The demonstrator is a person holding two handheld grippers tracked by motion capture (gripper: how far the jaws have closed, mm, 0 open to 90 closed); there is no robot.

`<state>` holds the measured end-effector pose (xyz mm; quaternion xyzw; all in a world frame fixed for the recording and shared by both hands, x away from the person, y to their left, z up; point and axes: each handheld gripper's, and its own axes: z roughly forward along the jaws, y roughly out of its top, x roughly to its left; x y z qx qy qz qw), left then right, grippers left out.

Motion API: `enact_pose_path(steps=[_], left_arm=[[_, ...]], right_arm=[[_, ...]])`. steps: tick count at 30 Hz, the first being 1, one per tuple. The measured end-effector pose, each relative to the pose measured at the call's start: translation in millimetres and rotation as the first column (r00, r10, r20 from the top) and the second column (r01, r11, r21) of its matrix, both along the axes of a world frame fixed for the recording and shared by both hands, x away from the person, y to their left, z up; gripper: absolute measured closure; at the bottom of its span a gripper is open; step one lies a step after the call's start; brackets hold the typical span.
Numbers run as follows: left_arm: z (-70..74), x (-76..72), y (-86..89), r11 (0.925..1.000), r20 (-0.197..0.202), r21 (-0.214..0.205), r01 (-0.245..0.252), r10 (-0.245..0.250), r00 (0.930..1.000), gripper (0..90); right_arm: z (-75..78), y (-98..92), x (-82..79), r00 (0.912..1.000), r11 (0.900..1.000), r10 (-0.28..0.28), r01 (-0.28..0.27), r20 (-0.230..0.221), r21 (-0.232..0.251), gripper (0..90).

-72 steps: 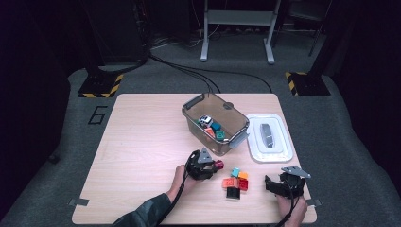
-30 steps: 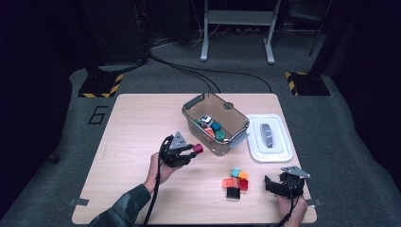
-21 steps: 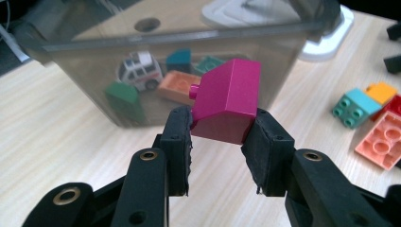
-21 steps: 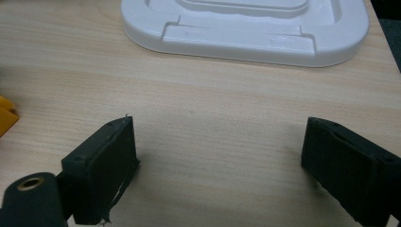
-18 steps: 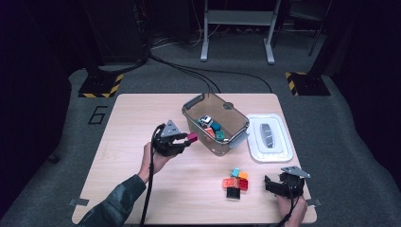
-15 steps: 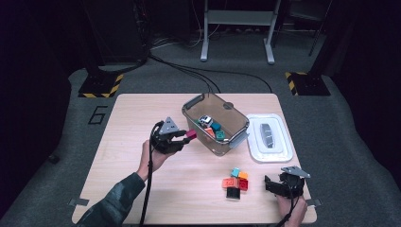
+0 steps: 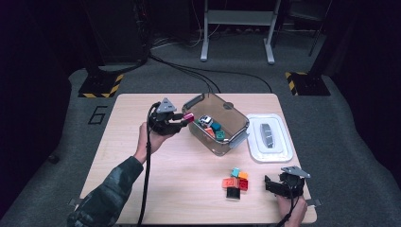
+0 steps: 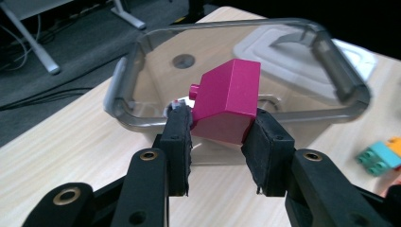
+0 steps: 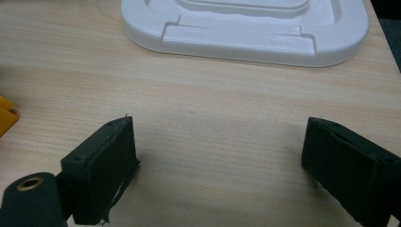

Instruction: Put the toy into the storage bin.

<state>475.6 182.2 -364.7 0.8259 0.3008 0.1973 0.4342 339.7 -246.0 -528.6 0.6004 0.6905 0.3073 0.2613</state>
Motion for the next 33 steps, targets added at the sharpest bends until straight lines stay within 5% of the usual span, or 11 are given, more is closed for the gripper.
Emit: enact_pose_path(steps=[5,9,19,33], left_arm=[[6.7,19.9,-5.0,0.9995,-0.037,0.031,0.005,-0.004,0.9993,62.6],[5.4,31.7,-12.6,0.9944,-0.067,0.106,0.008,-0.001,0.9977,62.6],[-1.8,56.4,-33.7,0.9873,-0.152,0.158,0.011,0.014,0.9882,62.5],[-9.1,67.5,-45.5,0.969,-0.214,0.247,-0.002,0.057,0.9753,61.5]], right_arm=[[0.0,0.5,-0.3,1.0,1.0,-0.004,0.004,-0.002,0.001,10.0],[0.0,0.2,0.0,1.0,1.0,-0.002,0.002,-0.001,-0.001,10.0],[0.0,0.1,0.1,1.0,1.0,-0.002,0.002,0.0,-0.001,9.9],[0.0,0.2,0.0,1.0,1.0,-0.002,0.002,-0.002,0.0,9.9]])
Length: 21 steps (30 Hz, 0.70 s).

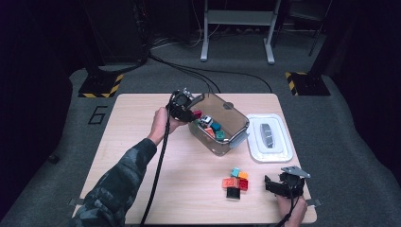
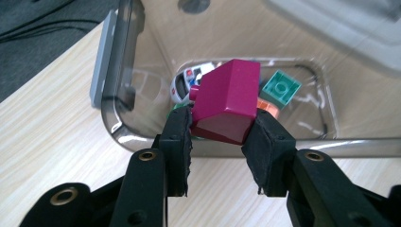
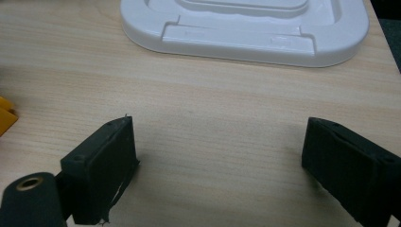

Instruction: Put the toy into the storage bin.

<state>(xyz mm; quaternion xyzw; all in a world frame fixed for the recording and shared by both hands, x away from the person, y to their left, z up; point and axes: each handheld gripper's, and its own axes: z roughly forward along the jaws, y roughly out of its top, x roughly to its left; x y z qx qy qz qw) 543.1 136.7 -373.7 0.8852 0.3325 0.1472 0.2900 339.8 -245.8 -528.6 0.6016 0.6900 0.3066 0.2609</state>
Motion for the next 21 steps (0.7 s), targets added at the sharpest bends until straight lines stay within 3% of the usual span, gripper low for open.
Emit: enact_pose_path(steps=[7,12,21], left_arm=[[3.8,-5.3,1.9,0.9997,-0.003,-0.023,-0.013,0.013,0.9999,45.6],[9.0,-22.7,4.7,0.9981,0.018,-0.061,0.003,-0.002,0.9998,30.7],[9.8,-52.4,21.5,0.9928,0.055,-0.116,0.028,-0.022,0.9983,19.3]], right_arm=[[0.0,0.0,-0.1,1.0,1.0,0.001,-0.001,0.0,0.0,9.8],[0.0,0.0,-0.1,1.0,1.0,0.001,-0.001,0.0,0.0,9.9],[0.0,0.0,-0.1,1.0,1.0,0.001,-0.001,0.0,0.0,9.9]])
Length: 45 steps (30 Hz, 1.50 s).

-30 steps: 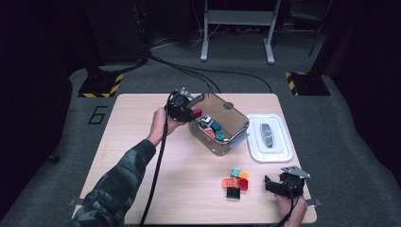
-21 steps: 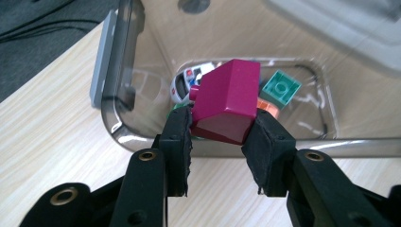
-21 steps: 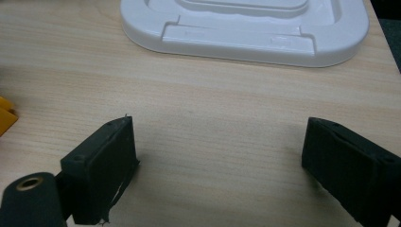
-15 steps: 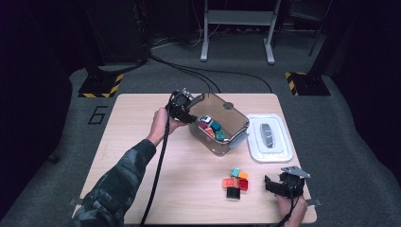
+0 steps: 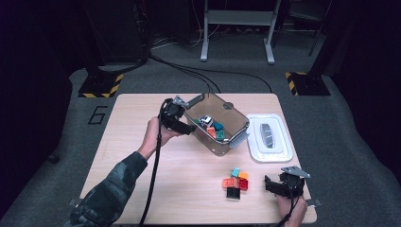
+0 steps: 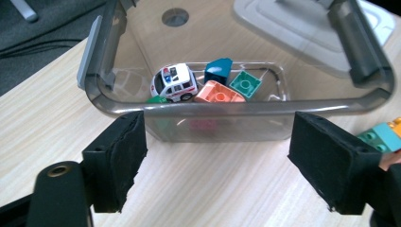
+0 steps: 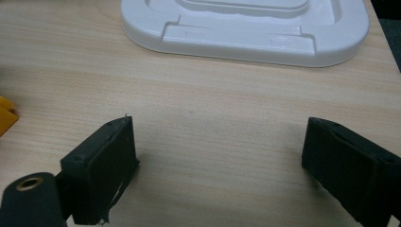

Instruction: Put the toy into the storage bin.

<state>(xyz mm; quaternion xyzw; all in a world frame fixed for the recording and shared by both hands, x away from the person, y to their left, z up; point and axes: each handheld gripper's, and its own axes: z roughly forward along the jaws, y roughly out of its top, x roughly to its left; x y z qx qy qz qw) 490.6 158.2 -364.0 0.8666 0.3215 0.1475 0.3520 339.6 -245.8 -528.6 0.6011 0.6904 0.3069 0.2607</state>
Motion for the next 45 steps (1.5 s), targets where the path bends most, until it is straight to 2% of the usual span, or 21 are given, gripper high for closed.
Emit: enact_pose_path(steps=[9,13,16,18,23,24,26,32,38,40,45], left_arm=[[-24.3,-30.8,10.0,0.9985,0.013,-0.049,0.022,-0.021,0.9997,15.1],[-37.0,-37.9,11.6,0.9977,-0.002,-0.057,0.037,-0.038,0.9993,14.6],[-42.8,-42.7,10.3,0.9961,0.009,-0.08,0.037,-0.036,0.9993,14.3],[-46.2,-47.1,8.5,0.9954,0.025,-0.08,0.052,-0.05,0.9984,14.1],[-52.4,-57.5,2.2,0.9932,0.031,-0.088,0.076,-0.073,0.9968,13.3],[-53.9,-59.1,1.1,0.9936,0.043,-0.077,0.082,-0.079,0.996,13.3],[-56.5,-62.3,0.3,0.9921,0.031,-0.081,0.097,-0.095,0.9951,13.0],[-66.3,-72.8,-5.8,0.9911,0.038,-0.087,0.1,-0.097,0.9945,12.9],[-76.3,-81.8,-13.1,0.9877,0.036,-0.087,0.129,-0.127,0.9913,12.7],[-81.0,-84.2,-16.5,0.986,0.023,-0.098,0.135,-0.134,0.9908,12.8],[-91.1,-92.1,-27.9,0.9797,0.025,-0.109,0.168,-0.167,0.9857,12.6]], right_arm=[[0.0,0.0,0.0,1.0,1.0,-0.001,0.001,0.0,0.0,10.0],[0.0,0.0,0.1,1.0,1.0,-0.002,0.002,0.0,0.0,9.9],[0.0,0.0,0.1,1.0,1.0,-0.002,0.002,0.0,0.0,9.9],[0.0,-0.1,0.1,1.0,1.0,-0.001,0.001,0.0,0.0,9.9],[0.0,-0.1,0.1,1.0,1.0,-0.001,0.001,0.0,0.0,9.9],[0.0,-0.1,0.1,1.0,1.0,-0.001,0.001,0.0,0.0,9.9],[0.0,-0.1,0.1,1.0,1.0,-0.002,0.002,0.0,0.0,9.9],[0.0,0.0,0.1,1.0,1.0,-0.002,0.002,0.0,0.0,9.9],[0.0,-0.1,0.0,1.0,1.0,-0.002,0.002,0.001,0.001,10.0],[0.0,-0.1,0.0,1.0,1.0,-0.002,0.002,0.0,0.001,10.0],[0.0,-0.1,0.0,1.0,1.0,-0.002,0.002,0.0,0.001,10.0]])
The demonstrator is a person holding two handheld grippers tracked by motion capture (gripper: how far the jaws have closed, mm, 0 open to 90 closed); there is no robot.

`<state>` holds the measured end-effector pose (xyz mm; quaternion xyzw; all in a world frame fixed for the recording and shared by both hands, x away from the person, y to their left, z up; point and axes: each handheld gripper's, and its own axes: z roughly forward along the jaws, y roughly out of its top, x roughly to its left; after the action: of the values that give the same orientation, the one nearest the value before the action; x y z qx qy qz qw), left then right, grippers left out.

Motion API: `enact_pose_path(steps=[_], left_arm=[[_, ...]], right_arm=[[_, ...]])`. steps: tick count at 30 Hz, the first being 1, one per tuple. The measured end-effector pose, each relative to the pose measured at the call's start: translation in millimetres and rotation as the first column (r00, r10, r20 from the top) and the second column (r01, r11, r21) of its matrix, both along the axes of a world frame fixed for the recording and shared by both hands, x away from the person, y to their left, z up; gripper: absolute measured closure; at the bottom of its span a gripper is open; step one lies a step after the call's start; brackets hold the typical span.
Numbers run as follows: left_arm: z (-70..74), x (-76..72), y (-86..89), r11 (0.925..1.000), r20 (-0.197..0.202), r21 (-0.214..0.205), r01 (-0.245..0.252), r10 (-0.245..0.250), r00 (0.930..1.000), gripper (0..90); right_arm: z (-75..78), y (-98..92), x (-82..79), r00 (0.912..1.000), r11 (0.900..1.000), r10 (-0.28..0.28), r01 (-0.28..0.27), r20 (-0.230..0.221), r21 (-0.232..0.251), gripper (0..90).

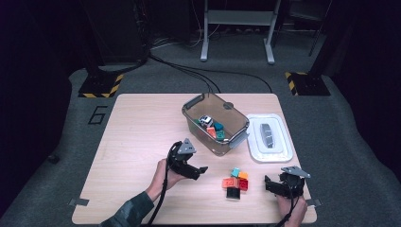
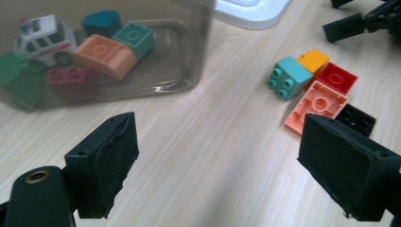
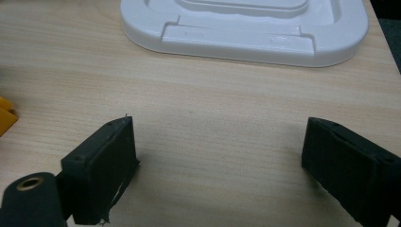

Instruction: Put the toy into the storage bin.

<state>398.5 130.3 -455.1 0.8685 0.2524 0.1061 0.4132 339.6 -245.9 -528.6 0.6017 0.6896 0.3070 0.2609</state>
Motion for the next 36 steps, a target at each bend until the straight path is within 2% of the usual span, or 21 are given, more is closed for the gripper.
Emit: enact_pose_path(steps=[4,7,13,18,25,26,27,32,34,36], left_arm=[[-5.2,-2.8,-11.1,0.9997,-0.012,-0.009,0.024,-0.024,0.9996,12.5],[-8.5,-4.7,-19.2,0.9985,-0.02,0.002,0.055,-0.055,0.9983,11.8],[-22.4,-12.7,-47.9,0.9922,-0.046,0.009,0.125,-0.124,0.9912,11.4],[-31.9,-15.9,-74.3,0.9834,-0.051,0.022,0.18,-0.179,0.9825,15.8],[-42.7,-11.3,-94.1,0.9734,-0.098,0.015,0.229,-0.226,0.9691,29.7],[-45.0,-10.9,-96.5,0.9706,-0.111,0.012,0.24,-0.238,0.965,31.0],[-46.0,-11.1,-97.9,0.9713,-0.105,0.019,0.237,-0.234,0.9666,33.4],[-46.9,-9.4,-101.3,0.9652,-0.122,0.01,0.261,-0.258,0.9583,42.9],[-46.9,-9.1,-101.3,0.9643,-0.121,0.003,0.265,-0.263,0.9573,47.2],[-47.0,-7.9,-99.8,0.96,-0.13,-0.012,0.28,-0.279,0.9514,50.4]], right_arm=[[0.0,0.0,0.0,1.0,1.0,0.0,0.0,0.0,0.0,10.0],[0.0,0.0,0.0,1.0,1.0,0.0,0.0,0.0,0.0,10.0],[0.0,0.0,0.0,1.0,1.0,-0.001,0.001,0.001,0.0,10.1],[-0.1,0.0,0.0,1.0,1.0,-0.001,0.001,0.001,0.0,10.2],[-0.1,0.0,-0.1,1.0,1.0,-0.001,0.001,0.001,0.0,10.2],[0.0,0.0,-0.1,1.0,1.0,-0.001,0.001,0.001,0.0,10.2],[0.0,-0.1,-0.1,1.0,1.0,-0.001,0.001,0.001,0.001,10.2],[0.0,0.0,-0.1,1.0,1.0,-0.001,0.001,0.001,0.0,10.2],[0.0,0.0,-0.2,1.0,1.0,-0.001,0.001,0.001,0.001,10.3],[0.0,0.0,-0.2,1.0,1.0,-0.001,0.001,0.001,0.001,10.3]])
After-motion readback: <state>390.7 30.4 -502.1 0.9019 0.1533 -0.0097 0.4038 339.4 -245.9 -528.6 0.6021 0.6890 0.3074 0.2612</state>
